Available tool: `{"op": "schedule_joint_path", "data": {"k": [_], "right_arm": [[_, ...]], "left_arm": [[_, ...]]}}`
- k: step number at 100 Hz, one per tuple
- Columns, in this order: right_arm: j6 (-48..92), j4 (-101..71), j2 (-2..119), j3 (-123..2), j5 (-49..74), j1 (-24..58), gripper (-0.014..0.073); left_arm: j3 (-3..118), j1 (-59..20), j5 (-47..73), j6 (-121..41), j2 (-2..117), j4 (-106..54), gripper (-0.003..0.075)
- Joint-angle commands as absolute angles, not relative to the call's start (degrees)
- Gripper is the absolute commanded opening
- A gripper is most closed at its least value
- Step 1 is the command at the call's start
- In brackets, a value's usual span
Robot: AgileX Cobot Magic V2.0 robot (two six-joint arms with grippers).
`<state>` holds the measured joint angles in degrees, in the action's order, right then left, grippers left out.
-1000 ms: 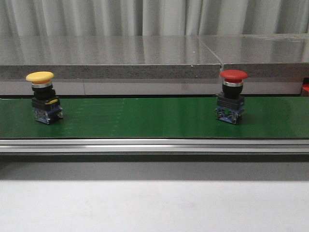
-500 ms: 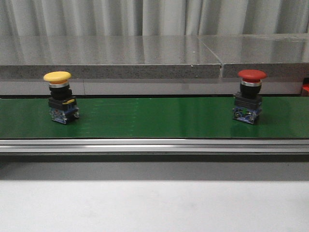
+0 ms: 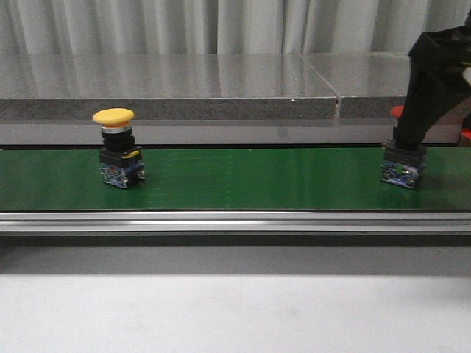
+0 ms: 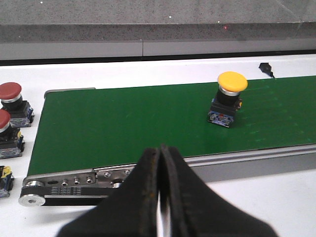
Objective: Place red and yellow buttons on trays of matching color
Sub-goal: 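Grasp the red button with the right gripper and place it in the red tray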
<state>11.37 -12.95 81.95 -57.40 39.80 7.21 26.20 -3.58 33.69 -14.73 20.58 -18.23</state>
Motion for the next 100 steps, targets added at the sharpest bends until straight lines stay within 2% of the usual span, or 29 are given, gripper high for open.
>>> {"op": "schedule_joint_path", "data": {"k": [1, 6, 13, 18, 33, 42, 63, 100], "right_arm": [[12.1, -13.6, 82.9, -61.1, 36.6, 7.3, 0.0624], [12.1, -12.7, 84.4, -62.0, 36.1, 7.3, 0.0616], [12.1, -11.1, 86.2, -63.0, 35.9, 7.3, 0.0562], [12.1, -10.3, 87.3, -63.4, 36.1, 7.2, 0.0488], [12.1, -9.6, 88.5, -63.8, 37.9, 7.2, 0.0163], [12.1, -9.4, 88.5, -65.3, 39.5, 7.0, 0.0059], [12.1, -7.5, 88.5, -73.3, 45.1, 1.5, 0.0052], [12.1, -7.3, 91.6, -81.3, 44.2, -20.3, 0.0052]], "left_arm": [[27.9, -4.0, 29.6, -14.8, 20.9, -19.5, -0.0019], [27.9, -4.0, 29.6, -14.8, 20.9, -19.5, -0.0019], [27.9, -4.0, 29.6, -14.8, 20.9, -19.5, -0.0019], [27.9, -4.0, 29.6, -14.8, 20.9, -19.5, -0.0019], [27.9, -4.0, 29.6, -14.8, 20.9, -19.5, -0.0019], [27.9, -4.0, 29.6, -14.8, 20.9, -19.5, -0.0019], [27.9, -4.0, 29.6, -14.8, 20.9, -19.5, -0.0019], [27.9, -4.0, 29.6, -14.8, 20.9, -19.5, -0.0019]]}}
